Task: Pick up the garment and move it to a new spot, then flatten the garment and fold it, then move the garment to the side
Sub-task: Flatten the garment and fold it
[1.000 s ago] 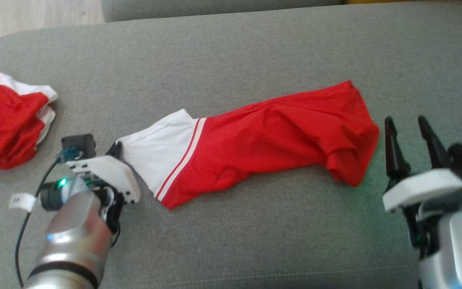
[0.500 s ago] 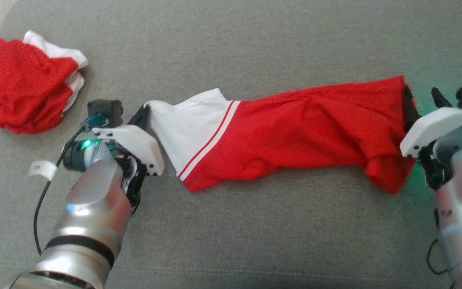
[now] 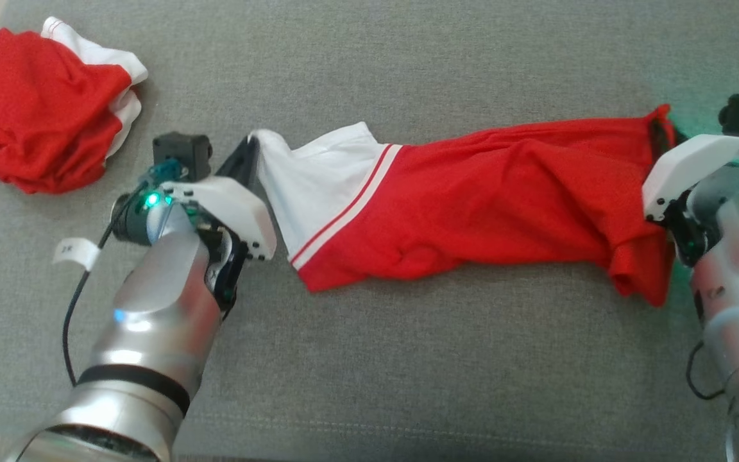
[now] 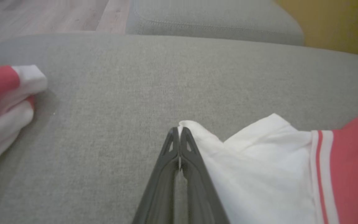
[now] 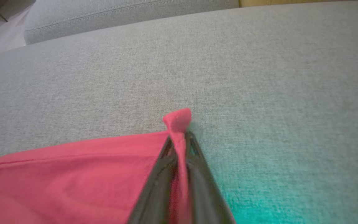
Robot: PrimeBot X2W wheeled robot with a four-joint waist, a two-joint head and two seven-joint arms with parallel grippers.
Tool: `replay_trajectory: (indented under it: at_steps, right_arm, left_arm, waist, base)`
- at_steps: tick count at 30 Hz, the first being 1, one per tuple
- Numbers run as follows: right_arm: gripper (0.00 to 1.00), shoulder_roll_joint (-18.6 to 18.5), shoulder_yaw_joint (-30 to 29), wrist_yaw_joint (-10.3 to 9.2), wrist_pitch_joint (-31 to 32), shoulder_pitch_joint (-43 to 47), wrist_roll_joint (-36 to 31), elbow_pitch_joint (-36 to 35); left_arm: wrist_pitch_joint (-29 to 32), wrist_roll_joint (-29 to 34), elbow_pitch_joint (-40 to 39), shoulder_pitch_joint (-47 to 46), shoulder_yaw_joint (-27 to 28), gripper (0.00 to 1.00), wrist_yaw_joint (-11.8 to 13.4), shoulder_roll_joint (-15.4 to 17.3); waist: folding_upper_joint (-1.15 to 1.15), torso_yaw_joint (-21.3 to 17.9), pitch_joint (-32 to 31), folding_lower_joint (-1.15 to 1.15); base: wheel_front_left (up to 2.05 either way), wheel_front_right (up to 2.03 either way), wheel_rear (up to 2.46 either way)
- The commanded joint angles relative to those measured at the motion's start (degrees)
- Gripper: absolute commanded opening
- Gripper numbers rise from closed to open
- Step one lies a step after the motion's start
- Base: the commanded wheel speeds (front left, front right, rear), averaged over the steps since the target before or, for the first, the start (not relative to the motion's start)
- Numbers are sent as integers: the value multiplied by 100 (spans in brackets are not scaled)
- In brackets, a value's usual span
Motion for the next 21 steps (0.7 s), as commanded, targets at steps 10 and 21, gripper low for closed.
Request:
replay_trajectory:
  at_steps: [10,21]
  right_arm:
    - [0,-100,914,-4,-764,9,924,-832]
    - [0,-748,1286,-4,-818,528,1660,-3180]
  left_arm:
    - [-70,198,-1738,120,682,0,289,618]
    - [-71,579,-3861,418,1194,0,459,1026]
  waist:
    - [0,-253,-368,0]
    - [0,-535,-1042,0]
  base:
    - [0,0,0]
    - [0,0,0]
